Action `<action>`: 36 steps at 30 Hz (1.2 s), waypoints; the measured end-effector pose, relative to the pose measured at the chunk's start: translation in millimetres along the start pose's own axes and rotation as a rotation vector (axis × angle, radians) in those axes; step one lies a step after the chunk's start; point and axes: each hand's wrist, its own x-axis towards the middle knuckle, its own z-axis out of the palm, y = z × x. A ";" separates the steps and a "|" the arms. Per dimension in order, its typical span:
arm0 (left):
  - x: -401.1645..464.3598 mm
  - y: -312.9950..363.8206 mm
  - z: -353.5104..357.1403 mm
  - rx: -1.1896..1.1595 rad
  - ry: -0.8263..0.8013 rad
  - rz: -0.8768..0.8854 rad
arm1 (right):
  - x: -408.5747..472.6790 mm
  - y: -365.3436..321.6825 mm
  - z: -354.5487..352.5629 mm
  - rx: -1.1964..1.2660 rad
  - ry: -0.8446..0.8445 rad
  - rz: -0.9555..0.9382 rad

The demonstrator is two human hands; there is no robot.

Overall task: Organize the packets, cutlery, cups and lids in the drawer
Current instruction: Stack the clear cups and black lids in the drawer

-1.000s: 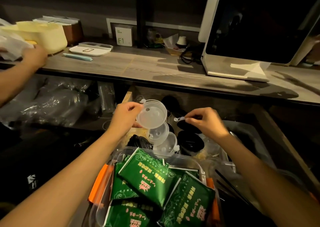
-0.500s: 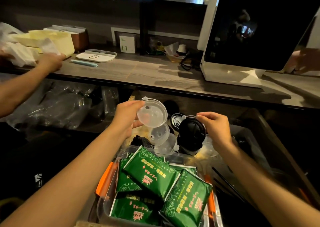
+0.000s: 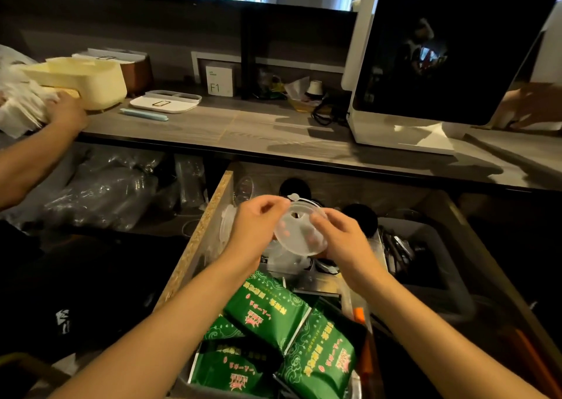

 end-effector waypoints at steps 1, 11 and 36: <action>-3.2 0.5 2.7 -0.003 -0.018 0.029 | -2.0 0.5 1.5 0.002 0.014 -0.018; -28.8 2.6 18.5 -0.596 -0.389 -0.196 | -4.0 2.7 17.3 -0.117 0.189 -0.151; 4.5 -6.2 -28.5 -1.083 -0.097 -0.464 | 32.1 52.1 3.7 -0.999 -0.183 0.033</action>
